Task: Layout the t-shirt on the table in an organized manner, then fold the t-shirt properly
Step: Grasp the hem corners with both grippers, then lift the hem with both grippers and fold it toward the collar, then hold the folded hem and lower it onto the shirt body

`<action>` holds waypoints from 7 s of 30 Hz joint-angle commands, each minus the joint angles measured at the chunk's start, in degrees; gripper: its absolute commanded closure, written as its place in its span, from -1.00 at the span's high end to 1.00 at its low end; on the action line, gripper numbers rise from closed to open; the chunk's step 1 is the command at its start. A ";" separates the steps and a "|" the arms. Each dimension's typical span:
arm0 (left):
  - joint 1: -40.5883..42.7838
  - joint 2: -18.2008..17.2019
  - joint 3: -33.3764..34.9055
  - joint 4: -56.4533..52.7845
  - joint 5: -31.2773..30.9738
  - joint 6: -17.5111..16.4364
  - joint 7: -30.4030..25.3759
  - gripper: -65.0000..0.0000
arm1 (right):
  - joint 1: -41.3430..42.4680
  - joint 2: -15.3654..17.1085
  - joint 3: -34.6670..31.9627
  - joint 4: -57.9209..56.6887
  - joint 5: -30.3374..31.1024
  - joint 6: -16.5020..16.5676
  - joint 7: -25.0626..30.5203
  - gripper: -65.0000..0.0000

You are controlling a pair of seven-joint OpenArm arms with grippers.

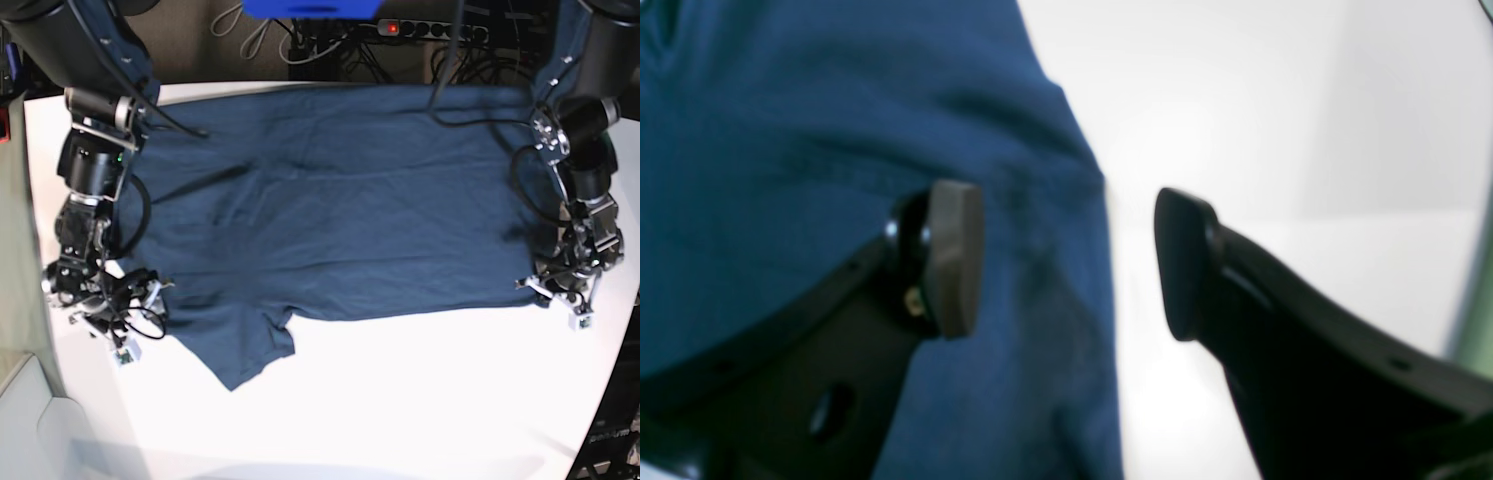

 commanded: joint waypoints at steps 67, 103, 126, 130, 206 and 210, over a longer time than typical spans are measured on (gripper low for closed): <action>0.36 -0.14 0.45 0.54 0.67 -0.94 2.34 -0.90 | 3.91 5.07 0.05 -18.41 0.62 -0.25 18.52 -1.00; 14.43 10.15 0.01 50.30 -0.73 -13.69 29.86 -0.90 | -17.27 6.83 0.58 25.72 8.27 -0.25 2.44 -1.00; 32.89 14.19 -5.00 69.99 -0.56 -15.40 38.91 -0.90 | -31.16 6.57 3.13 37.50 8.27 -0.25 0.15 -1.00; 34.29 14.02 -5.35 69.81 -0.56 -15.40 39.00 -0.90 | -32.04 6.57 2.95 37.59 8.27 -0.25 0.15 -1.00; 4.40 8.04 -5.35 24.80 6.13 -7.09 10.43 0.18 | -17.54 5.16 -2.41 22.20 8.27 -0.25 2.79 -1.00; 3.17 7.60 -5.35 18.65 6.13 -6.65 7.09 0.18 | -17.45 5.07 -2.41 22.20 8.27 -0.25 2.79 -1.00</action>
